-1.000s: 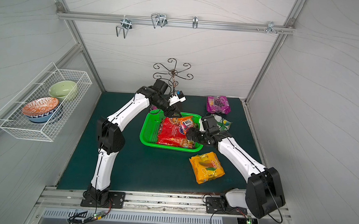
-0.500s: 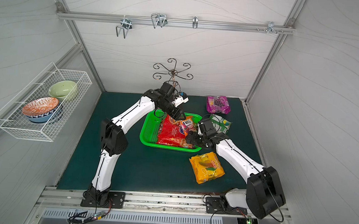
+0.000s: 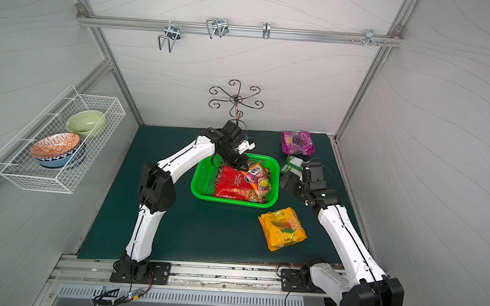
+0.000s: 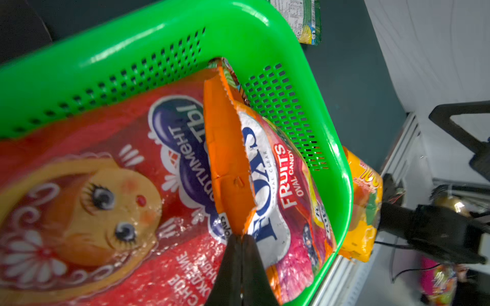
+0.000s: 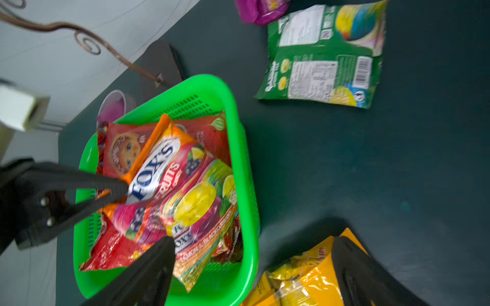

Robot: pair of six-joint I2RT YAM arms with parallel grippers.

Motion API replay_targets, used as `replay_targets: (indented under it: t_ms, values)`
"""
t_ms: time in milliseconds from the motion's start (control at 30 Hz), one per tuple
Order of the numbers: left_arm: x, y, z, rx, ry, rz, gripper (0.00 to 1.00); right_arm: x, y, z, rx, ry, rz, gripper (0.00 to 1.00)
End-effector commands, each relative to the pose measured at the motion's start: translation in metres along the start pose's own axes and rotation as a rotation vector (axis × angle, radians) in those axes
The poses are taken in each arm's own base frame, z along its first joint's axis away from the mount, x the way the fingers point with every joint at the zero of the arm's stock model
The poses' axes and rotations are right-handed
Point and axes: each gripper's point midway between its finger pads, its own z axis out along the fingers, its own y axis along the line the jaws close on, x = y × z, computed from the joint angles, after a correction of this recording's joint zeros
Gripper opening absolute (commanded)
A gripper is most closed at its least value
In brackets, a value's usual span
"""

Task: Put the candies in the basket
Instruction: Place the candy in the basket.

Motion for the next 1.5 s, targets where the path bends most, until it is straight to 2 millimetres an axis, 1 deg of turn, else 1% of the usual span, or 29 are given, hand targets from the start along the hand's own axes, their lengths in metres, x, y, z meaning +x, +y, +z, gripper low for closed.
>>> replay_targets:
  t_ms: [0, 133, 167, 300, 367, 400, 433, 500, 633, 733, 800, 833, 900, 967, 1000, 1033, 1067, 1100, 1133, 1167, 1200, 1233, 1300, 1367, 1467]
  values:
    - [0.004, -0.026, -0.026, 0.058, -0.052, -0.041, 0.00, -0.010, -0.007, 0.001, -0.074, 0.026, 0.022, 0.96]
    - [0.024, -0.029, -0.036, 0.062, -0.057, -0.093, 0.00, -0.030, -0.031, 0.007, -0.060, -0.009, 0.117, 0.97]
    - [0.032, -0.030, -0.036, 0.071, -0.051, -0.110, 0.00, -0.035, -0.037, 0.009, -0.060, -0.019, 0.142, 0.97]
    - [0.050, -0.041, -0.036, 0.131, -0.043, -0.145, 0.00, -0.047, -0.054, 0.018, -0.035, -0.032, 0.200, 0.97]
    - [0.060, -0.046, -0.030, 0.152, -0.022, -0.139, 0.16, -0.052, -0.064, 0.027, -0.005, -0.036, 0.221, 0.97]
    - [0.063, -0.046, -0.026, 0.157, -0.017, -0.133, 0.21, -0.054, -0.069, 0.031, 0.003, -0.035, 0.233, 0.97]
    - [0.065, -0.048, -0.023, 0.159, -0.013, -0.120, 0.24, -0.056, -0.076, 0.039, 0.007, -0.029, 0.255, 0.97]
    - [0.065, -0.048, -0.014, 0.148, -0.016, -0.090, 0.25, -0.060, -0.080, 0.050, -0.028, -0.011, 0.282, 0.96]
    - [0.059, -0.043, 0.001, 0.107, -0.035, -0.073, 0.25, -0.067, -0.080, 0.070, -0.071, 0.052, 0.274, 0.92]
    - [0.055, -0.042, 0.009, 0.087, -0.047, -0.069, 0.26, -0.069, -0.071, 0.075, -0.124, 0.084, 0.286, 0.90]
    - [0.055, -0.041, 0.013, 0.075, -0.047, -0.077, 0.26, -0.068, -0.061, 0.073, -0.185, 0.103, 0.302, 0.85]
    - [0.056, -0.040, 0.015, 0.056, -0.048, -0.073, 0.24, -0.067, -0.054, 0.070, -0.216, 0.114, 0.314, 0.83]
    - [0.054, -0.038, 0.015, 0.024, -0.062, -0.059, 0.20, -0.065, -0.033, 0.057, -0.311, 0.141, 0.316, 0.76]
    - [0.053, -0.034, 0.014, -0.008, -0.072, -0.047, 0.15, -0.055, -0.002, 0.036, -0.389, 0.182, 0.255, 0.74]
    - [0.052, -0.031, 0.013, -0.025, -0.074, -0.044, 0.13, -0.048, 0.011, 0.024, -0.420, 0.207, 0.225, 0.69]
    - [0.052, -0.029, 0.011, -0.040, -0.077, -0.037, 0.10, -0.039, 0.023, 0.010, -0.454, 0.237, 0.199, 0.60]
    - [0.053, -0.028, 0.010, -0.053, -0.077, -0.026, 0.08, -0.027, 0.036, -0.007, -0.495, 0.268, 0.167, 0.53]
    - [0.052, -0.027, 0.008, -0.063, -0.079, -0.018, 0.07, -0.020, 0.044, -0.016, -0.529, 0.291, 0.152, 0.51]
    - [0.052, -0.027, 0.006, -0.072, -0.083, -0.008, 0.07, -0.010, 0.055, -0.029, -0.575, 0.320, 0.127, 0.46]
    - [0.052, -0.026, 0.004, -0.082, -0.085, 0.001, 0.07, 0.003, 0.064, -0.039, -0.606, 0.366, 0.111, 0.35]
    - [0.051, -0.025, 0.003, -0.090, -0.089, 0.009, 0.07, 0.012, 0.067, -0.042, -0.615, 0.395, 0.104, 0.29]
    - [0.051, -0.024, 0.002, -0.099, -0.092, 0.014, 0.06, 0.026, 0.074, -0.046, -0.621, 0.445, 0.086, 0.20]
    - [0.052, -0.022, 0.002, -0.110, -0.091, 0.021, 0.06, 0.046, 0.079, -0.048, -0.600, 0.500, 0.061, 0.09]
    - [0.052, -0.019, 0.003, -0.115, -0.092, 0.027, 0.05, 0.064, 0.079, -0.039, -0.573, 0.534, 0.045, 0.06]
    - [0.054, -0.018, 0.005, -0.120, -0.089, 0.027, 0.05, 0.080, 0.076, -0.018, -0.550, 0.573, 0.034, 0.04]
